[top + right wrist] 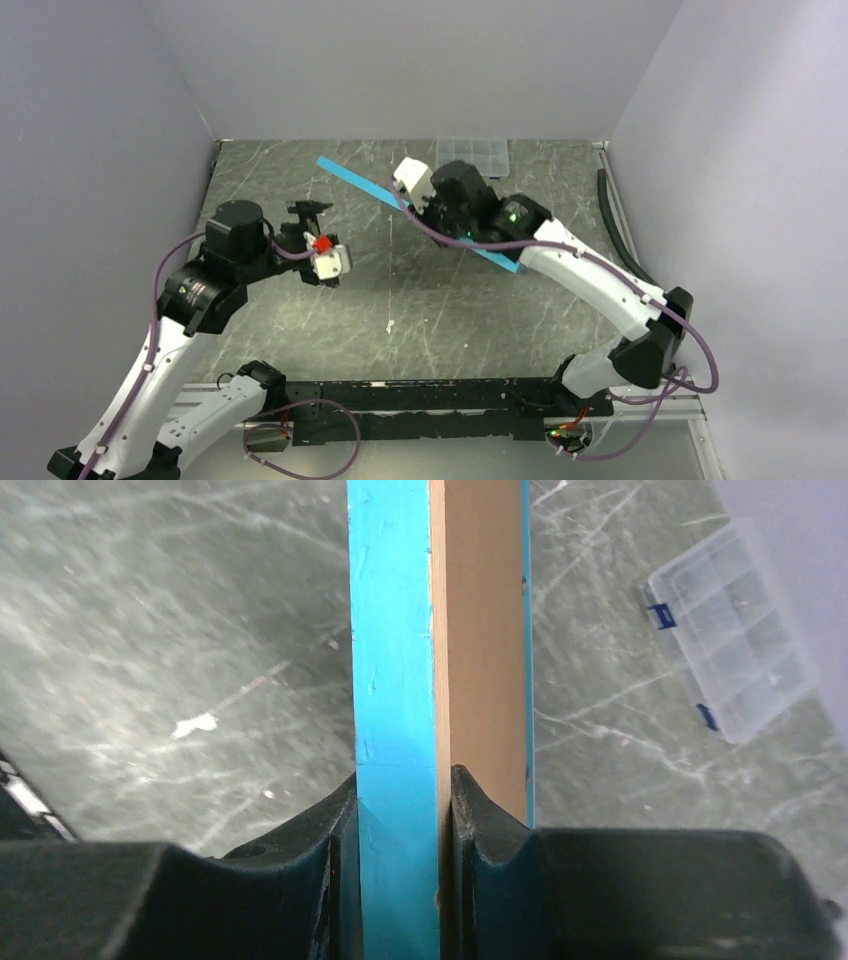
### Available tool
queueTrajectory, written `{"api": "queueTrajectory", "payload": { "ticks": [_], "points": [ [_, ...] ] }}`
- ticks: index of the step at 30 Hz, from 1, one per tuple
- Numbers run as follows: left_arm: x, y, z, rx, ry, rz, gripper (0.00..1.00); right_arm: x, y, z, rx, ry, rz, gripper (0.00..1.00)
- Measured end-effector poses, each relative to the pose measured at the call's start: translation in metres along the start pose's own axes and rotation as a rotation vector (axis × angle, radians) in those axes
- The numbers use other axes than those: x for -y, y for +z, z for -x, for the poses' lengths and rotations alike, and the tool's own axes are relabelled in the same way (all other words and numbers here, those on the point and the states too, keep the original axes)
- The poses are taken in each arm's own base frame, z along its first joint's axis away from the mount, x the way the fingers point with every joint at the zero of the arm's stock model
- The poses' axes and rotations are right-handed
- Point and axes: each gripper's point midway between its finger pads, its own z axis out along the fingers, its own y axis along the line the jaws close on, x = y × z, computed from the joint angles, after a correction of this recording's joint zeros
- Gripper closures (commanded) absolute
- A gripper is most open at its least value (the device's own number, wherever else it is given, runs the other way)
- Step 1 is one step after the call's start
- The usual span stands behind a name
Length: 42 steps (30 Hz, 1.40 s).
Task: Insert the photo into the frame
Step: Turn over the photo frame at the center of the board.
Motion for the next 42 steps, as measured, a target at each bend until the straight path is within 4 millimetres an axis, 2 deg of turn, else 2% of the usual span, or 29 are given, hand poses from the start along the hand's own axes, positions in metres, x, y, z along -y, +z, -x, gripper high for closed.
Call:
{"api": "queueTrajectory", "payload": {
  "ticks": [4, 7, 11, 15, 19, 23, 28, 30, 33, 35, 39, 42],
  "points": [
    [-0.027, -0.011, 0.022, 0.026, -0.071, 0.064, 0.05, 0.005, 0.003, 0.025, -0.012, 0.152, 0.096, 0.89],
    [-0.038, -0.016, 0.033, 0.037, -0.137, 0.075, 0.05, 0.010, 0.009, 0.043, 0.002, 0.259, 0.170, 0.90],
    [-0.044, -0.014, 0.036, 0.022, -0.257, 0.061, 0.05, 0.038, 0.011, 0.054, 0.060, 0.454, 0.244, 0.90],
    [-0.049, -0.008, 0.015, -0.038, -0.406, 0.045, 0.05, 0.087, 0.015, 0.055, 0.133, 0.646, 0.230, 0.89],
    [-0.065, -0.002, -0.030, -0.114, -0.604, 0.057, 0.05, 0.126, 0.018, 0.048, 0.174, 0.806, 0.243, 0.89],
    [-0.068, 0.002, -0.065, -0.153, -0.749, 0.040, 0.05, 0.156, 0.021, 0.038, 0.197, 0.924, 0.264, 0.89],
    [-0.056, 0.010, -0.080, -0.153, -0.814, -0.002, 0.05, 0.176, 0.023, 0.018, 0.230, 1.023, 0.266, 0.89],
    [-0.048, 0.016, -0.088, -0.160, -0.835, -0.029, 0.07, 0.177, 0.023, 0.006, 0.245, 1.055, 0.254, 0.89],
    [-0.026, 0.030, -0.112, -0.198, -0.878, -0.085, 0.11, 0.170, 0.026, -0.020, 0.247, 1.103, 0.233, 0.89],
    [-0.003, 0.040, -0.134, -0.241, -0.917, -0.134, 0.14, 0.148, 0.035, -0.051, 0.195, 1.164, 0.240, 0.89],
    [0.041, 0.054, -0.172, -0.333, -0.971, -0.223, 0.17, 0.087, 0.057, -0.122, 0.021, 1.333, 0.291, 0.90],
    [0.068, 0.058, -0.197, -0.395, -0.972, -0.263, 0.17, 0.063, 0.061, -0.144, -0.005, 1.378, 0.313, 0.90]
  ]
}}
